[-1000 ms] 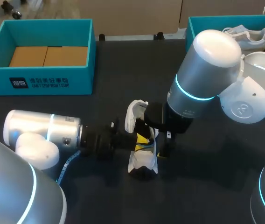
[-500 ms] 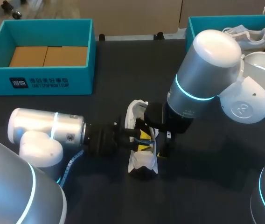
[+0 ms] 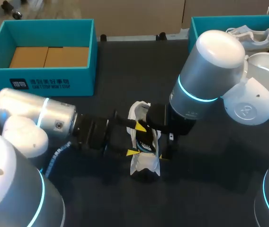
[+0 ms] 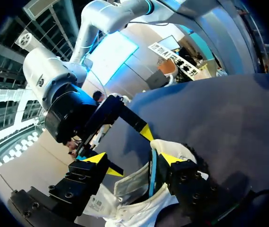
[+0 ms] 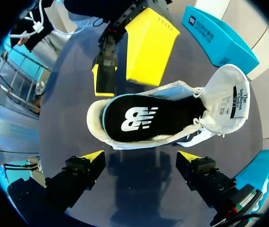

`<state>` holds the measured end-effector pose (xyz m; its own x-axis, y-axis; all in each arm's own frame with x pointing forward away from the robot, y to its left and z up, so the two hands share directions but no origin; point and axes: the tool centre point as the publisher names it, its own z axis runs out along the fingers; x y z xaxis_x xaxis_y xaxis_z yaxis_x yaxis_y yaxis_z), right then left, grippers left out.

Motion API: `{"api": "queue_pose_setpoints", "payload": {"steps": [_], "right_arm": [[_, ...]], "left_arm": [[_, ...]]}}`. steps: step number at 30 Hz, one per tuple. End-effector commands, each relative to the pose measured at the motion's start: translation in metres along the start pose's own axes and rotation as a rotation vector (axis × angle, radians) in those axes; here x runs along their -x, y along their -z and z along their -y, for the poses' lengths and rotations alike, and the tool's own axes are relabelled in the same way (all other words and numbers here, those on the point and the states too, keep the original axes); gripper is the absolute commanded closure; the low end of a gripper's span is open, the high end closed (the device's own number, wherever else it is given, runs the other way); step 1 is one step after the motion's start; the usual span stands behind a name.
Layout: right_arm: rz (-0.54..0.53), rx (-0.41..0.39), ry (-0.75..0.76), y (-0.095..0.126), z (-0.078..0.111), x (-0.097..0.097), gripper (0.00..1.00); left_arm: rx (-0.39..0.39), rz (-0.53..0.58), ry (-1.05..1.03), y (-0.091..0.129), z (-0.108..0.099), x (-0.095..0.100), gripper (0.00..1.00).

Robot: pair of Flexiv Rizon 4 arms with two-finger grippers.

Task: Take the shoe out of the shoebox, open the shoe tongue, remove and reinsert the insole, then place the shoe into the shoebox

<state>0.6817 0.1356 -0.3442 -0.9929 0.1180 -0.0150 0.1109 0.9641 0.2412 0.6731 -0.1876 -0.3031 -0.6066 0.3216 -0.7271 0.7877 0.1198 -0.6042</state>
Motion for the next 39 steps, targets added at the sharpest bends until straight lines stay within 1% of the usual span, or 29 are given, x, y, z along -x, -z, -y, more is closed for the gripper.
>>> {"api": "queue_pose_setpoints", "payload": {"steps": [1,2,5,7,10,11,12,13,15,16,17,18,19,20,21,23,26,27,29,31,33,34,35,36,37,38,39], "right_arm": [[0.001,0.001,0.001,-0.002,0.0,-0.001,0.0],[0.001,0.001,0.001,-0.002,0.0,-0.001,0.0],[-0.001,0.002,0.015,0.0,0.0,0.0,0.0],[-0.015,0.005,0.015,0.007,0.005,0.003,0.0],[-0.013,0.005,0.018,0.023,0.023,0.006,0.0],[-0.01,-0.001,0.02,0.031,0.033,0.007,0.0],[-0.001,-0.008,0.014,0.035,0.039,0.008,0.0],[0.0,-0.025,0.008,0.044,0.05,0.009,0.0],[0.008,-0.023,-0.003,0.057,0.066,0.01,0.0],[0.008,-0.028,-0.005,0.059,0.068,0.01,0.0],[0.004,-0.032,-0.002,0.067,0.078,0.011,0.0],[0.025,-0.019,-0.013,0.074,0.088,0.011,0.0],[0.026,-0.022,-0.009,0.079,0.094,0.011,0.0],[0.019,0.004,0.0,0.083,0.099,0.011,0.0],[0.008,0.009,-0.024,0.085,0.104,0.011,0.0],[0.008,0.009,-0.024,0.085,0.104,0.011,0.0],[0.008,0.009,-0.024,0.085,0.104,0.011,0.0],[0.008,0.009,-0.024,0.085,0.104,0.011,0.0],[0.008,0.009,-0.024,0.085,0.104,0.011,0.0],[0.008,0.009,-0.024,0.085,0.104,0.011,0.0],[0.008,0.009,-0.024,0.085,0.104,0.011,0.0],[0.008,0.009,-0.024,0.085,0.104,0.011,0.0],[0.008,0.009,-0.024,0.085,0.104,0.011,0.0],[0.008,0.009,-0.024,0.085,0.104,0.011,0.0],[0.008,0.009,-0.024,0.085,0.104,0.011,0.0],[0.008,0.009,-0.024,0.085,0.104,0.011,0.0],[0.008,0.009,-0.024,0.085,0.104,0.011,0.0]], "left_arm": [[0.018,-0.105,0.005,0.015,0.001,0.004,0.37],[0.022,-0.123,0.007,0.018,0.0,0.004,0.4],[0.035,-0.167,0.006,0.024,-0.003,0.005,0.41],[0.042,-0.196,0.001,0.028,-0.003,0.005,0.49],[0.049,-0.25,-0.004,0.035,-0.003,0.009,0.52],[0.046,-0.276,-0.005,0.038,-0.002,0.01,0.53],[0.045,-0.291,-0.004,0.039,-0.001,0.011,0.53],[0.052,-0.311,-0.009,0.041,-0.001,0.013,0.52],[0.052,-0.356,-0.002,0.047,0.0,0.016,0.51],[0.052,-0.362,0.0,0.047,0.0,0.017,0.51],[0.059,-0.398,-0.005,0.05,0.001,0.019,0.5],[0.055,-0.427,-0.003,0.053,0.003,0.021,0.47],[0.051,-0.451,-0.003,0.055,0.004,0.023,0.47],[0.054,-0.473,-0.005,0.056,0.006,0.025,0.45],[0.05,-0.503,-0.001,0.057,0.007,0.027,0.43],[0.049,-0.544,-0.006,0.059,0.009,0.032,0.41],[0.045,-0.632,-0.006,0.059,0.012,0.038,0.41],[0.044,-0.668,0.001,0.058,0.013,0.039,0.43],[0.043,-0.749,0.006,0.058,0.012,0.042,0.52],[0.053,-0.845,0.027,0.058,0.01,0.046,0.53],[0.08,-0.96,0.053,0.06,0.009,0.049,0.53],[0.095,-0.982,0.053,0.061,0.007,0.051,0.54],[0.128,-1.003,0.052,0.062,0.005,0.055,0.6],[0.128,-1.003,0.052,0.062,0.005,0.055,0.62],[0.128,-1.003,0.052,0.062,0.005,0.055,0.56],[0.128,-1.003,0.052,0.062,0.005,0.055,0.53],[0.128,-1.003,0.052,0.062,0.005,0.055,0.61]]}}
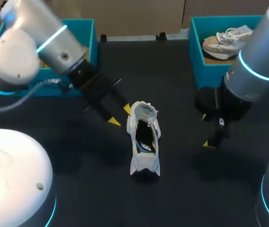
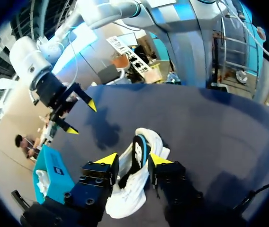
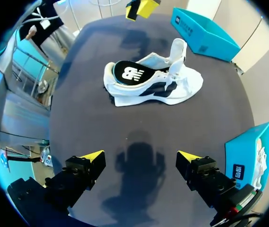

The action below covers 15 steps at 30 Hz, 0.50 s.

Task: Take the shoe out of the shoebox, open the shoe tongue, remove and reinsert the insole, then place the shoe into the shoebox

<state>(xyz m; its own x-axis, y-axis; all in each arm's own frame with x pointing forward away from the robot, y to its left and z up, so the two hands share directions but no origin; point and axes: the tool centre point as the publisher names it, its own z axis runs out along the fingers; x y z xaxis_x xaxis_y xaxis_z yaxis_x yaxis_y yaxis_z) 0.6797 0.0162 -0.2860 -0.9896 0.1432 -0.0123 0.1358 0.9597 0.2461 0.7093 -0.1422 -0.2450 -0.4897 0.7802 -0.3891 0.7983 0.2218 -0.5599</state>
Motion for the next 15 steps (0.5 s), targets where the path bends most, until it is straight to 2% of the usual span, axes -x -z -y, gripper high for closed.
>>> {"api": "queue_pose_setpoints", "payload": {"steps": [1,2,3,15], "right_arm": [[0.004,0.004,0.001,-0.0002,0.0029,-0.0021,0.0],[0.004,0.004,0.001,-0.0002,0.0029,-0.0021,0.0],[0.004,0.004,0.001,-0.0002,0.0029,-0.0021,0.0],[0.004,0.004,0.001,-0.0002,0.0029,-0.0021,0.0]], "left_arm": [[0.021,-0.414,0.008,0.0003,0.0038,0.0064,0.74],[0.021,-0.414,0.008,0.0003,0.0038,0.0064,0.61],[0.021,-0.414,0.008,0.0003,0.0038,0.0064,1.0],[0.021,-0.414,0.008,0.0003,0.0038,0.0064,1.0]]}}
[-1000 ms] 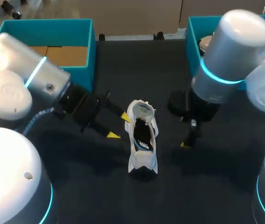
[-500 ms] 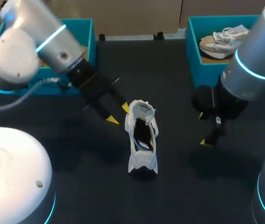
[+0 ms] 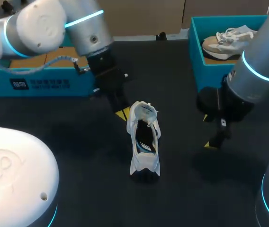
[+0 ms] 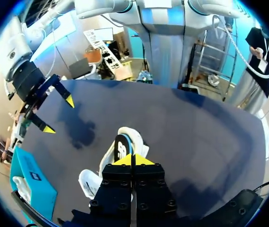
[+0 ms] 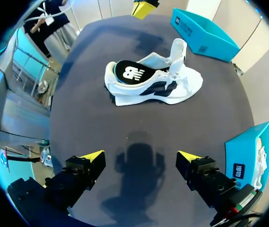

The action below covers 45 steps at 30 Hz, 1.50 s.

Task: Take the shoe out of the shoebox, open the shoe tongue, remove and reinsert the insole, then place the shoe into the shoebox

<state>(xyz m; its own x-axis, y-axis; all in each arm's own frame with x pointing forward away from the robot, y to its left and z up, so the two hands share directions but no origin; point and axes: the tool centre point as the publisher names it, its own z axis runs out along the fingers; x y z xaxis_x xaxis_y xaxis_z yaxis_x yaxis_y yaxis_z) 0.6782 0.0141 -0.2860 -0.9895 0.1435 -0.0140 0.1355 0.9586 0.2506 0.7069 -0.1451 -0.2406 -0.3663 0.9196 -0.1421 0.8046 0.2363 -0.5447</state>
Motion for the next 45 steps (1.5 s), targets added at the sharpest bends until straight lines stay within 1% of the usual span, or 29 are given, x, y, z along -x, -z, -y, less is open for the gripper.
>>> {"api": "queue_pose_setpoints", "payload": {"steps": [1,2,3,6,7,11,13,16,17,29,30,32,36,45], "right_arm": [[0.002,0.0,0.001,-0.001,0.001,-0.001,0.0],[0.002,0.0,0.001,-0.001,0.001,-0.001,0.0],[0.002,0.0,0.001,-0.001,0.001,-0.001,0.0],[-0.008,0.0,-0.005,0.004,0.012,0.002,0.0],[-0.011,0.0,-0.007,0.007,0.019,0.003,0.0],[-0.02,-0.032,-0.026,0.016,0.033,0.004,0.0],[-0.009,-0.037,-0.024,0.02,0.037,0.004,0.0],[0.021,-0.017,-0.033,0.027,0.044,0.002,0.0],[0.02,-0.028,-0.055,0.028,0.046,0.001,0.0],[0.02,-0.028,-0.055,0.028,0.046,0.001,0.0],[0.02,-0.028,-0.055,0.028,0.046,0.001,0.0],[0.02,-0.028,-0.055,0.028,0.046,0.001,0.0],[0.02,-0.028,-0.055,0.028,0.046,0.001,0.0],[0.02,-0.028,-0.055,0.028,0.046,0.001,0.0]], "left_arm": [[0.013,-0.122,-0.012,0.003,-0.002,0.004,1.0],[0.039,-0.164,-0.064,0.003,-0.002,0.005,1.0],[0.056,-0.168,-0.076,0.003,-0.002,0.005,1.0],[0.093,-0.215,-0.142,0.001,-0.001,0.008,1.0],[0.097,-0.238,-0.17,0.0,0.0,0.009,1.0],[0.144,-0.29,-0.244,-0.008,0.003,0.011,1.0],[0.14,-0.307,-0.281,-0.013,0.005,0.011,1.0],[0.139,-0.336,-0.323,-0.023,0.005,0.01,1.0],[0.139,-0.336,-0.323,-0.023,0.005,0.01,1.0],[0.139,-0.336,-0.323,-0.023,0.005,0.01,1.0],[0.158,-0.341,-0.323,-0.029,0.001,0.012,1.0],[0.128,-0.35,-0.35,-0.039,-0.003,0.013,1.0],[0.116,-0.376,-0.38,-0.055,-0.009,0.015,1.0],[0.13,-0.384,-0.454,-0.074,-0.014,0.014,1.0]]}}
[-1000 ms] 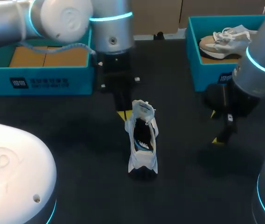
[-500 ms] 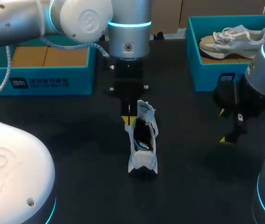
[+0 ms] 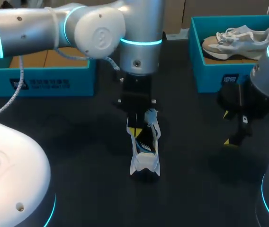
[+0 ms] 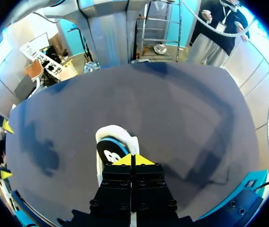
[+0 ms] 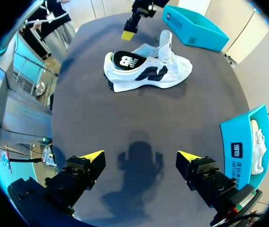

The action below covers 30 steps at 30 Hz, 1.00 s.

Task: Take the shoe out of the shoebox, open the shoe tongue, remove and reinsert the insole, then place the shoe into the shoebox

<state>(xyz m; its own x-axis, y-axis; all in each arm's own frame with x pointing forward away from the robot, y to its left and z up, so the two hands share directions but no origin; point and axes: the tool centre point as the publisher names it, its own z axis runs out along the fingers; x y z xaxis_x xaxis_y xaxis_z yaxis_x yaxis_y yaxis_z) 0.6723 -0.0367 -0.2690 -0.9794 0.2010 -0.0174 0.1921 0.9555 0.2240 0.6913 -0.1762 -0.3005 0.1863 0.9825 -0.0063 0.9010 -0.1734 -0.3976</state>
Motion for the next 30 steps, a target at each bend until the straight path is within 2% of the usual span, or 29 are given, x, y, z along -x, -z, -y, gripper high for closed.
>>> {"api": "queue_pose_setpoints", "payload": {"steps": [1,6,12,22,26,30], "right_arm": [[0.002,0.001,0.001,-0.001,0.001,-0.001,0.0],[0.002,0.001,0.001,-0.001,0.001,-0.001,0.0],[0.002,0.001,0.001,-0.001,0.001,-0.001,0.0],[0.002,0.001,0.001,-0.001,0.001,-0.001,0.0],[0.002,0.001,0.001,-0.001,0.001,-0.001,0.0],[0.002,0.001,0.001,-0.001,0.001,-0.001,0.0]], "left_arm": [[0.005,0.003,-0.023,-0.01,0.0,0.002,1.0],[0.035,-0.004,-0.039,-0.025,-0.001,0.001,1.0],[0.053,0.036,-0.015,-0.042,-0.005,0.0,1.0],[0.027,0.057,0.025,-0.057,-0.019,0.009,1.0],[0.025,0.051,0.027,-0.057,-0.019,0.01,1.0],[0.038,0.066,0.022,-0.045,-0.017,0.011,1.0]]}}
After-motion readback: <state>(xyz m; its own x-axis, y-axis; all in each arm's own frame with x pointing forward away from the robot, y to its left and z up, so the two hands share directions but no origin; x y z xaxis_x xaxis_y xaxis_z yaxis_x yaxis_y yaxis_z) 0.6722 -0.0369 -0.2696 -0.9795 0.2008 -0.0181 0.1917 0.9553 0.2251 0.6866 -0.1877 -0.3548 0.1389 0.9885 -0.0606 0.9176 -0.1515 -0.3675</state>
